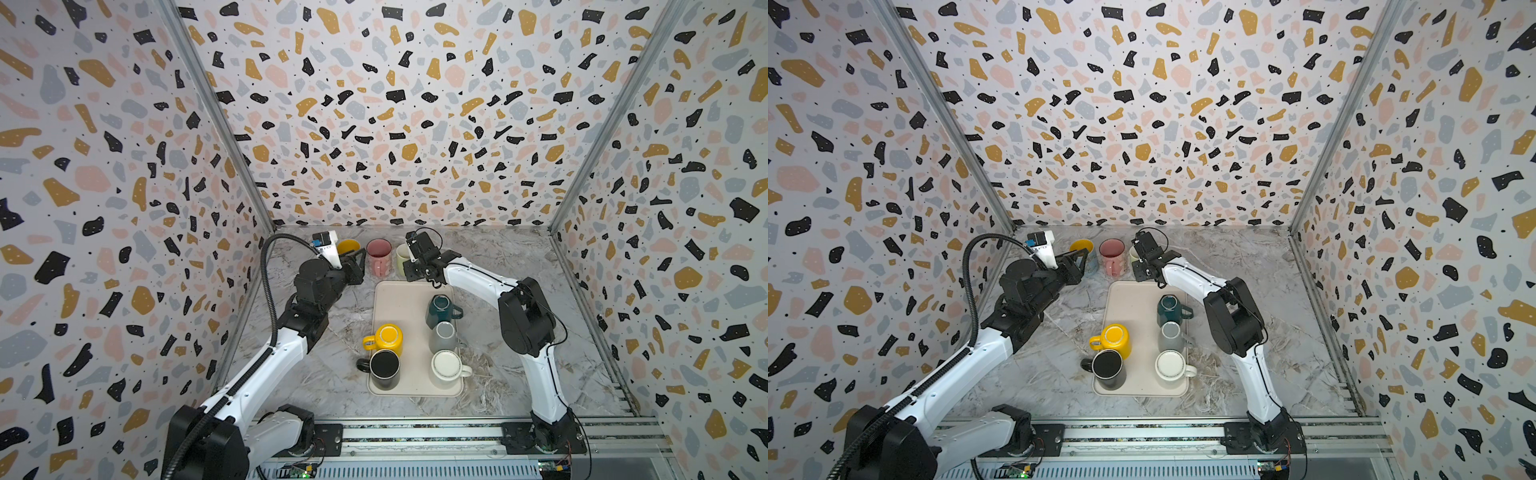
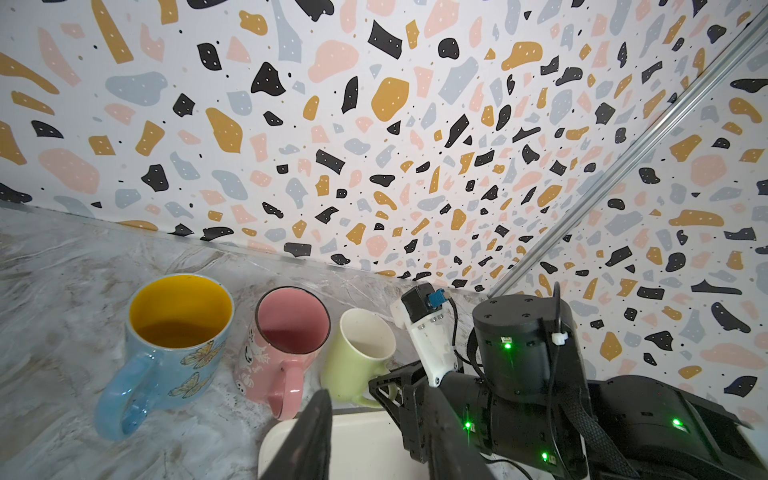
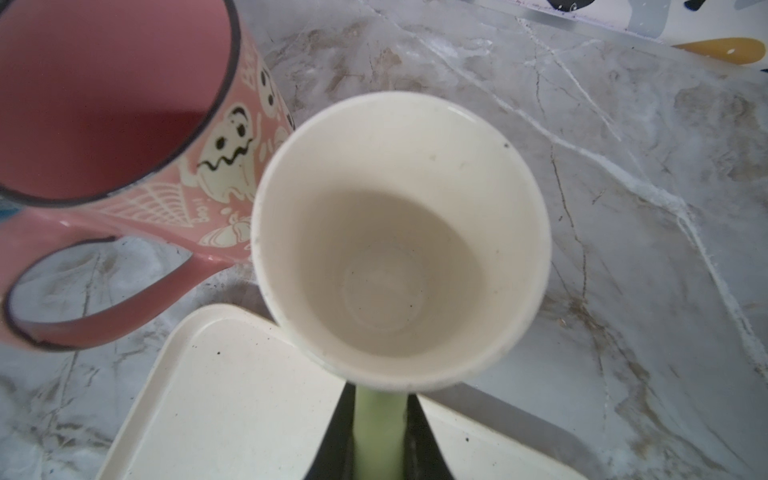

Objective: Turn the mug right side up
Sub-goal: 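Lower the green mug onto the table, open and withdraw the right gripper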

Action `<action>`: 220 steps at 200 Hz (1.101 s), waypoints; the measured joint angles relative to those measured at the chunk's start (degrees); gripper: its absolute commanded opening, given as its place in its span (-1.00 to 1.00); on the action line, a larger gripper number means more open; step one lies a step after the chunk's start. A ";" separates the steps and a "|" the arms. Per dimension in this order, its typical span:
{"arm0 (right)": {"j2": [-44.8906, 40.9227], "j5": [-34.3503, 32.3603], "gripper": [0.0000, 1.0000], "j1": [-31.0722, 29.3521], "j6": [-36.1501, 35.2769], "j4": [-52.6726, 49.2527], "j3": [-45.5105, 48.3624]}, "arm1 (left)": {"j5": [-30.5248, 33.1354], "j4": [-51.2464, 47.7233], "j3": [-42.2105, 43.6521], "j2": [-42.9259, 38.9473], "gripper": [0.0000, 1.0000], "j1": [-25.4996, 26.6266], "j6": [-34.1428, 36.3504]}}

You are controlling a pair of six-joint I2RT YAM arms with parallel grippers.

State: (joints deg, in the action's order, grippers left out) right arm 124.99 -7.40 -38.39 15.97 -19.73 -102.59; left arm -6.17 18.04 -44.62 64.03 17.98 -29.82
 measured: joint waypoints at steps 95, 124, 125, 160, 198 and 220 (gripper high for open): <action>1.38 -0.04 -1.00 -0.31 0.66 0.28 -2.21 | 0.04 -0.02 0.94 -1.36 -0.22 -0.37 0.04; 2.49 -0.04 -1.00 -0.33 0.68 0.24 -2.69 | 0.04 -0.04 1.14 -1.44 -0.22 -0.46 0.07; 2.54 -0.04 -1.00 -0.33 0.66 0.24 -2.69 | 0.04 -0.04 1.14 -1.44 -0.22 -0.48 0.09; 2.69 -0.37 -1.00 -0.44 0.68 0.42 -2.80 | 0.04 -0.02 1.14 -1.44 -0.22 -0.63 0.17; 2.91 -0.79 -0.83 -0.68 0.68 0.39 -2.95 | 0.04 -0.02 1.16 -1.44 -0.22 -0.63 0.22; 3.34 -0.98 -0.78 -0.76 0.68 0.35 -3.58 | 0.04 0.00 1.33 -1.44 -0.21 -0.63 0.24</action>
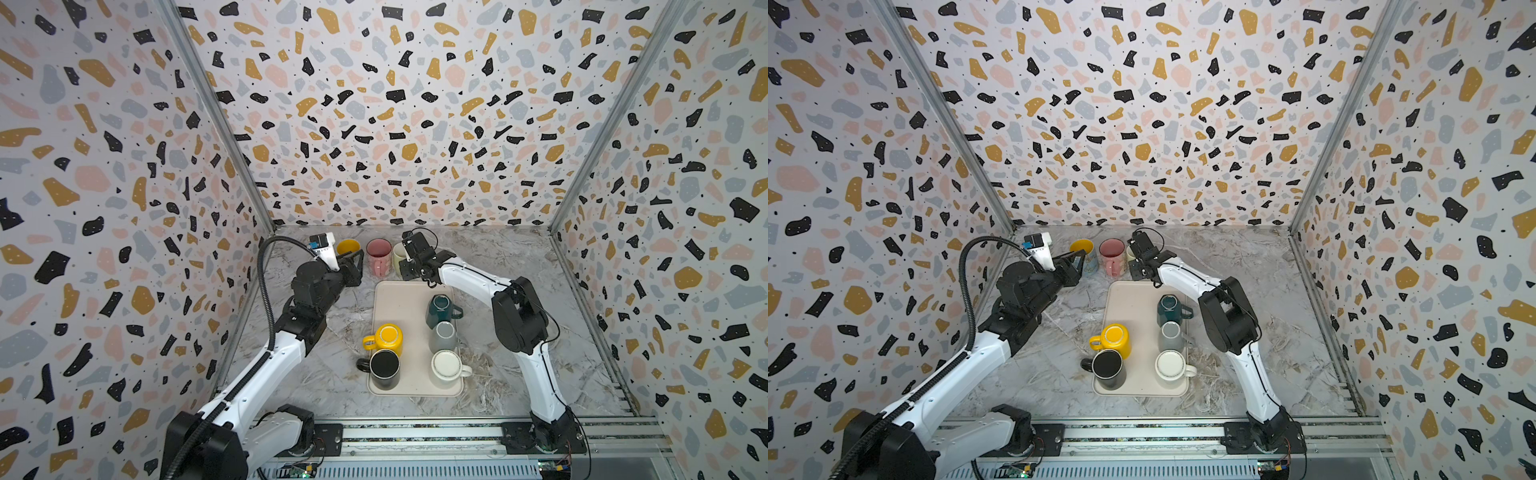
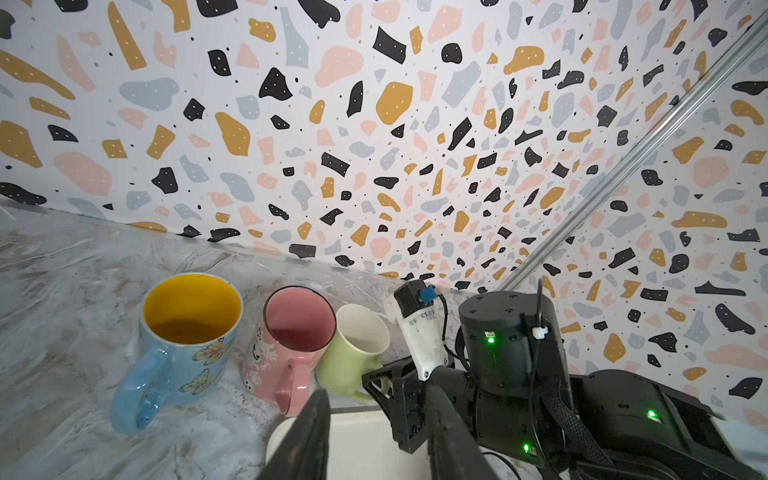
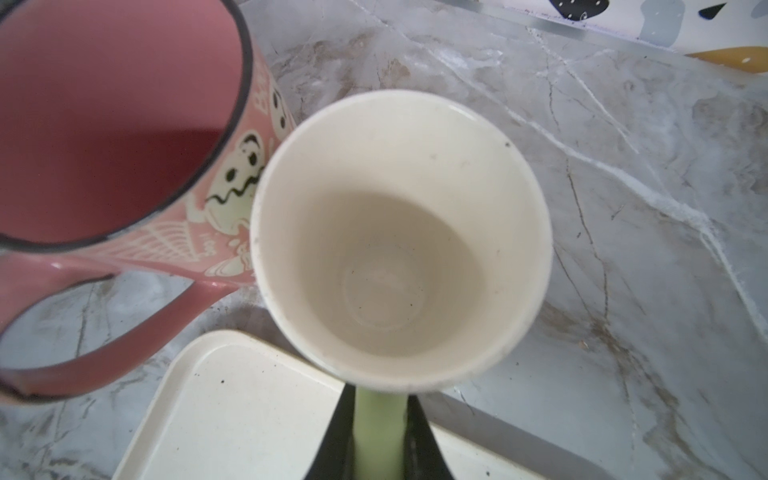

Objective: Turn the mug right side up
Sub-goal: 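Lower the green mug onto the table, open and withdraw the right gripper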

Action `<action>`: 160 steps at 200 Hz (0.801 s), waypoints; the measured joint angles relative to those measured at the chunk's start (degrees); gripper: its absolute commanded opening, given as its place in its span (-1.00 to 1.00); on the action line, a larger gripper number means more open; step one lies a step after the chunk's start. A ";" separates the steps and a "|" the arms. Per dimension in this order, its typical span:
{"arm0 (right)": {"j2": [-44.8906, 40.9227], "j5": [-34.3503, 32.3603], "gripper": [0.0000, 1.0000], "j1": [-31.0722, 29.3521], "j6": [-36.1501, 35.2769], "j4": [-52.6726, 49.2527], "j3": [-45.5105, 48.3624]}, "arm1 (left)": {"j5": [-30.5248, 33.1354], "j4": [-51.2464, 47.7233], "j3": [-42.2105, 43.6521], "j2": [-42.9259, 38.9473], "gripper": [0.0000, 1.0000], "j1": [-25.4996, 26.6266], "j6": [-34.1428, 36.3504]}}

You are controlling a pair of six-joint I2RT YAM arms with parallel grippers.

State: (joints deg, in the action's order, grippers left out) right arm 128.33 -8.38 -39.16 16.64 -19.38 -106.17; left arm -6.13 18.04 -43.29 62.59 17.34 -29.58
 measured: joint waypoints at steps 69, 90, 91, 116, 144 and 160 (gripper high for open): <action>0.02 -0.28 -0.74 -0.17 0.00 -0.13 -0.07 | 0.00 -0.07 0.55 -0.02 -0.21 -0.04 0.26; 0.13 -0.39 -0.73 -0.26 0.00 -0.13 -0.09 | 0.02 -0.09 0.57 -0.02 -0.21 -0.04 0.33; 0.13 -0.39 -0.73 -0.26 0.00 -0.11 -0.09 | 0.02 -0.09 0.55 -0.02 -0.21 -0.04 0.35; 0.24 -0.55 -0.67 -0.35 0.00 -0.13 -0.20 | 0.04 -0.11 0.57 -0.02 -0.21 -0.04 0.42; 0.28 -0.68 -0.54 -0.50 0.02 -0.13 -0.20 | 0.13 -0.20 0.57 -0.11 -0.21 -0.04 0.44; 0.28 -0.87 -0.47 -0.52 0.04 0.04 -0.20 | 0.17 -0.28 0.57 -0.26 -0.21 -0.04 0.44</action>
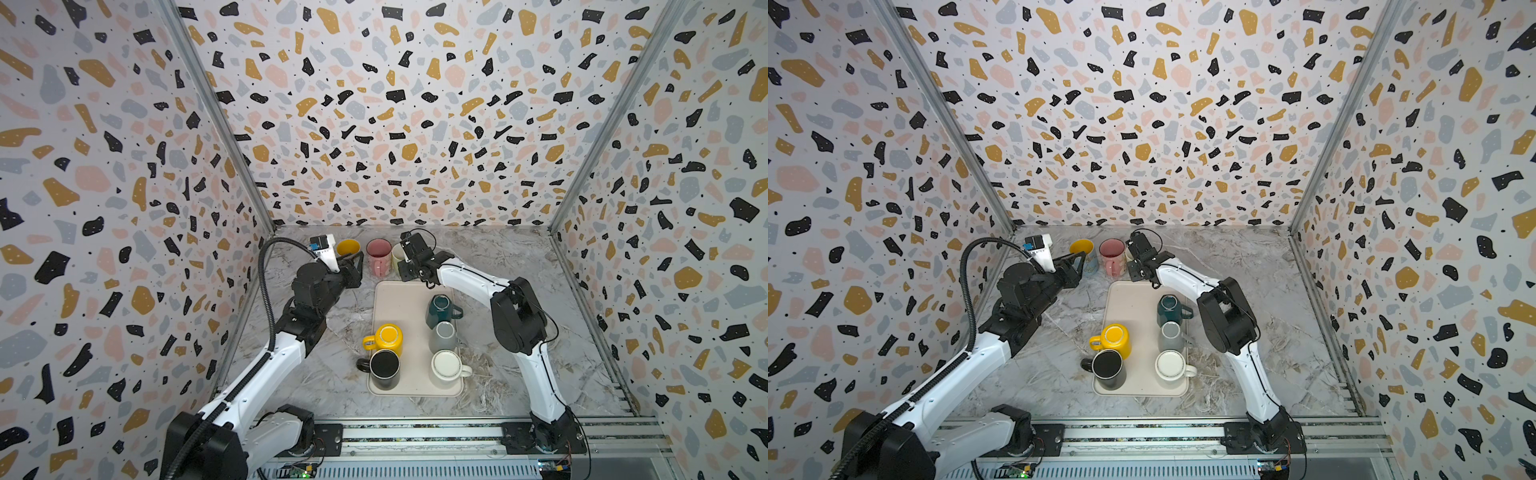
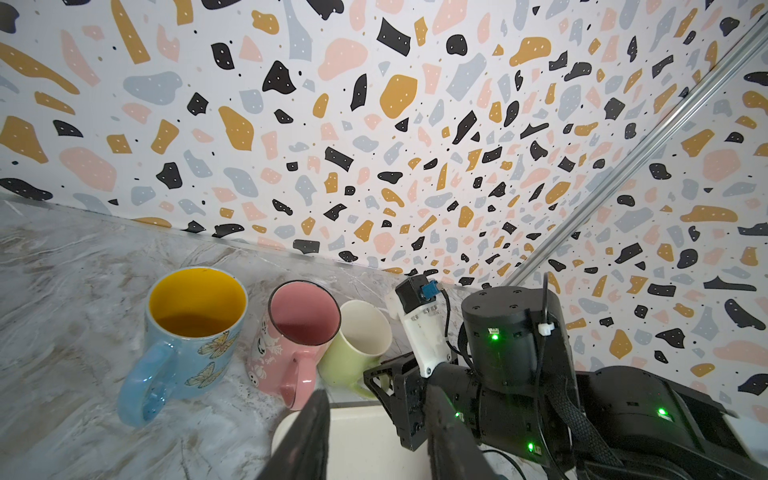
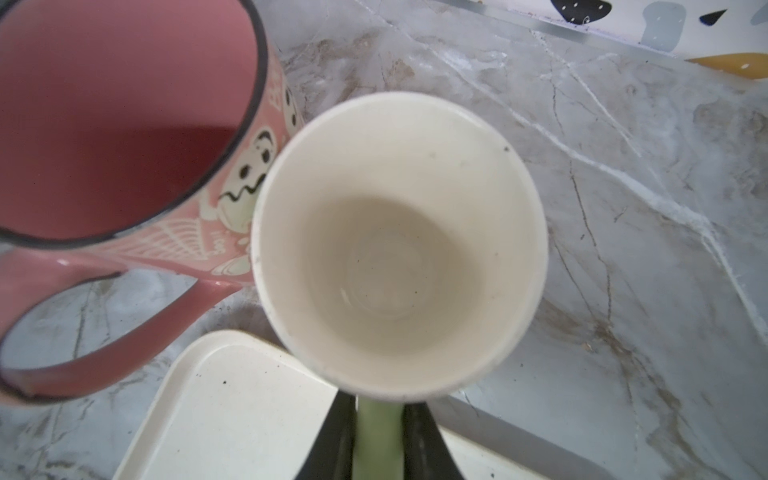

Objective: Turn the mug right side up
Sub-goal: 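Lower the green mug onto the table, open and withdraw the right gripper, then move the right gripper to the upside-down dark green mug on the tray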

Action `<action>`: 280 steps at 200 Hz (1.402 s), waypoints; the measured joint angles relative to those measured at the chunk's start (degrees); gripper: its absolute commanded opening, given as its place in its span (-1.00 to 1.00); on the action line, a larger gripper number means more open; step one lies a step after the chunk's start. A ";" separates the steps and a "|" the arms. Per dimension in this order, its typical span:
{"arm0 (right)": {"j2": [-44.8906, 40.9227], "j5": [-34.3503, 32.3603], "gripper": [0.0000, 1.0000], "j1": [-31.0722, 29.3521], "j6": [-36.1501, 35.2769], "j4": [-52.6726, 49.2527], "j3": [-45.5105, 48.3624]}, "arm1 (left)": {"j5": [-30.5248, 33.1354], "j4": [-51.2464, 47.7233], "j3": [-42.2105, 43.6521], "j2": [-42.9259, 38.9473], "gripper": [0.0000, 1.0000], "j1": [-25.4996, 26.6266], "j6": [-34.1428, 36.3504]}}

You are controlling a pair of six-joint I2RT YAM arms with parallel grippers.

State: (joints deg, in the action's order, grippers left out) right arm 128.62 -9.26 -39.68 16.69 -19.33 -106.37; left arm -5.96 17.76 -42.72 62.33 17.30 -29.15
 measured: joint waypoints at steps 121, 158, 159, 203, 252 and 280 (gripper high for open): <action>-5.75 0.81 0.07 -0.24 1.46 2.38 6.69 | 0.44 -1.03 0.17 -2.01 -0.20 0.00 0.00; -17.03 2.36 0.17 0.11 2.62 5.66 14.29 | 0.59 -1.11 0.20 -3.06 -0.15 0.00 0.00; -17.31 2.34 0.17 0.13 2.67 5.75 14.49 | 0.59 -1.11 0.20 -3.08 -0.15 0.00 0.00; -34.69 10.58 0.16 4.31 7.21 13.27 27.26 | 1.09 -1.75 0.24 -3.93 0.03 0.00 -0.15; -52.92 22.64 0.27 15.78 21.35 21.57 47.54 | 2.14 -3.37 0.26 -4.35 0.34 0.00 -0.42; -58.71 28.79 0.33 17.62 29.40 24.79 54.27 | 2.43 -3.13 0.74 -4.39 0.44 0.00 -0.98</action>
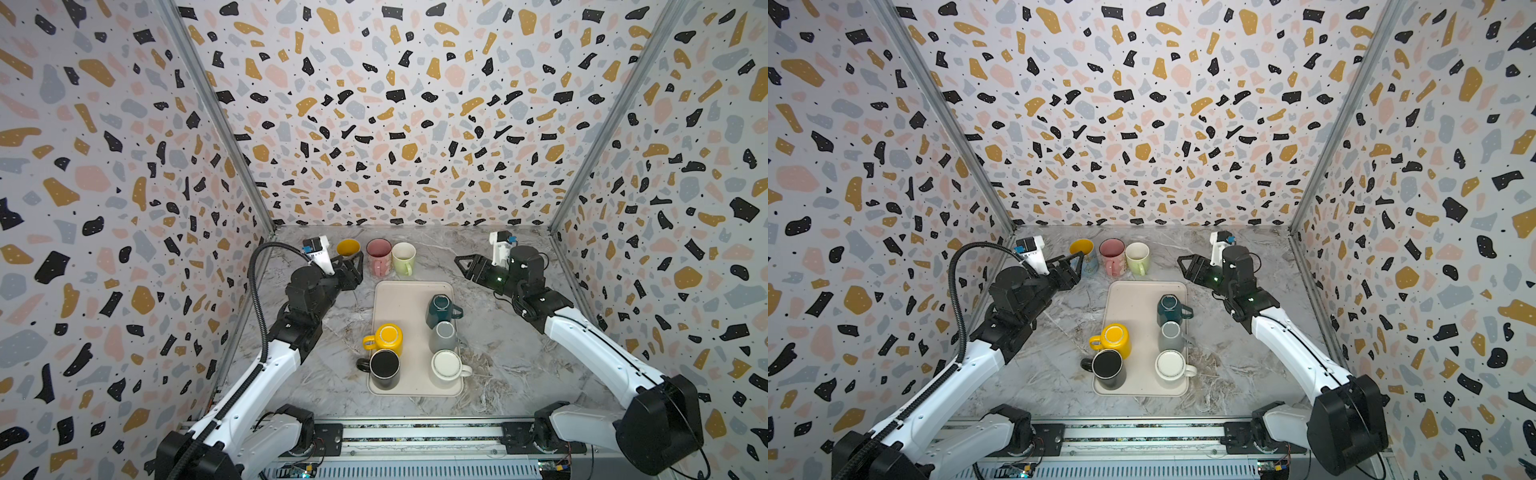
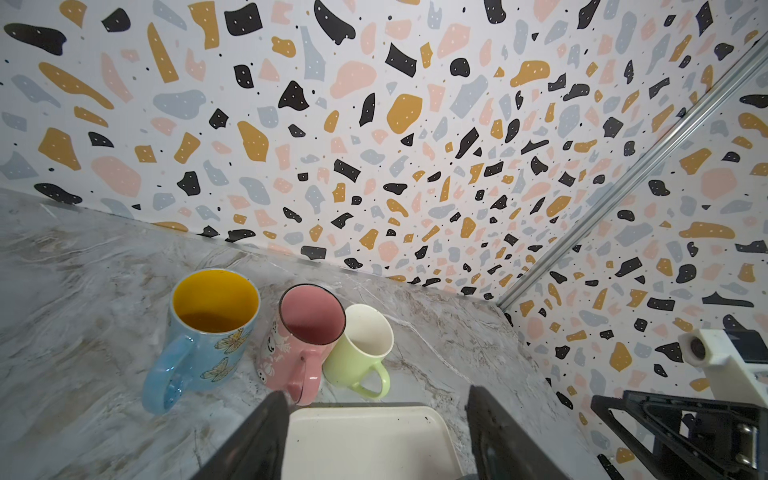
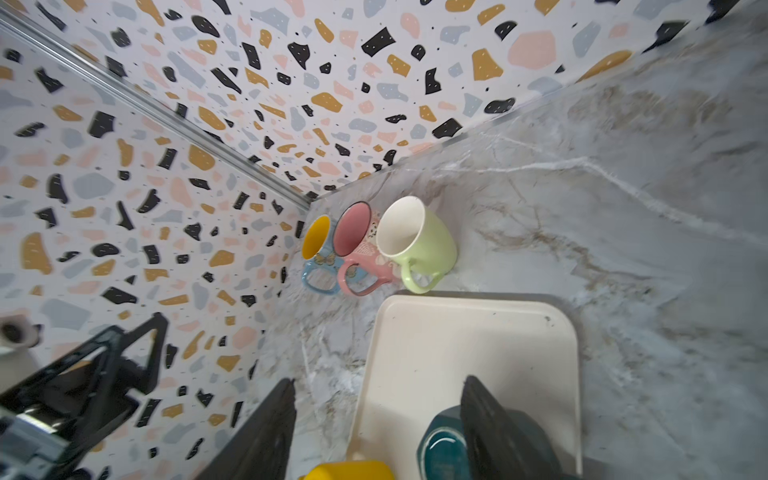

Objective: Turn the mug right side up
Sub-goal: 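Move the right gripper to the upside-down dark green mug on the tray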

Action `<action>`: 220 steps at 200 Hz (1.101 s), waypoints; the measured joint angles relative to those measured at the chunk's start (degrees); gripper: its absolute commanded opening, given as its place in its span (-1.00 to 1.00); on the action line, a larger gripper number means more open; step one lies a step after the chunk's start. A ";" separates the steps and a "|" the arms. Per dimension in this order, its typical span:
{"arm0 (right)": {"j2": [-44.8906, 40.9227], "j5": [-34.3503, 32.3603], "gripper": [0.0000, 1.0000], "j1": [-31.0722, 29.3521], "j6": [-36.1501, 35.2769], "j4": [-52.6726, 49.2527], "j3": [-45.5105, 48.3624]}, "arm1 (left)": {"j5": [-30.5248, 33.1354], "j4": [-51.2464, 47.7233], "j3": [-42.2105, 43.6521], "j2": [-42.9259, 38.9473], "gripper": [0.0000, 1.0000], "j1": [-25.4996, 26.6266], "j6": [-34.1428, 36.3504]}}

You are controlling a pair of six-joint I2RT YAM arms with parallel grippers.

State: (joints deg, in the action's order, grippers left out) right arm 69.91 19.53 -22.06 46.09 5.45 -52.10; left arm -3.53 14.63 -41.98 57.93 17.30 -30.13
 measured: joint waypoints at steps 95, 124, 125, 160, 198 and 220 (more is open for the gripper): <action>-4.92 11.02 0.43 7.63 28.30 10.71 22.08 | 0.00 0.46 1.68 -0.02 0.50 0.00 -2.16; -2.14 13.70 0.41 7.87 36.48 17.42 26.36 | 0.02 0.46 1.70 -0.02 0.51 0.00 -2.27; -2.05 13.75 0.41 7.87 36.61 17.53 26.43 | 0.02 0.46 1.70 -0.02 0.51 0.00 -2.27; 1.84 15.72 0.41 7.87 43.91 22.40 28.44 | 0.22 0.46 1.73 0.00 0.52 0.00 -2.47; 3.98 15.89 0.41 7.87 49.55 27.76 29.99 | 0.66 0.63 1.73 0.48 0.53 0.00 -2.64; 5.99 15.89 0.41 7.87 52.04 30.25 30.08 | 0.94 0.63 1.73 0.81 0.53 0.00 -2.75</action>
State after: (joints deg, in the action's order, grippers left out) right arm 75.90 35.42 -14.20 98.13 35.70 -22.02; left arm -2.59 15.27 -40.25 58.74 17.30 -32.88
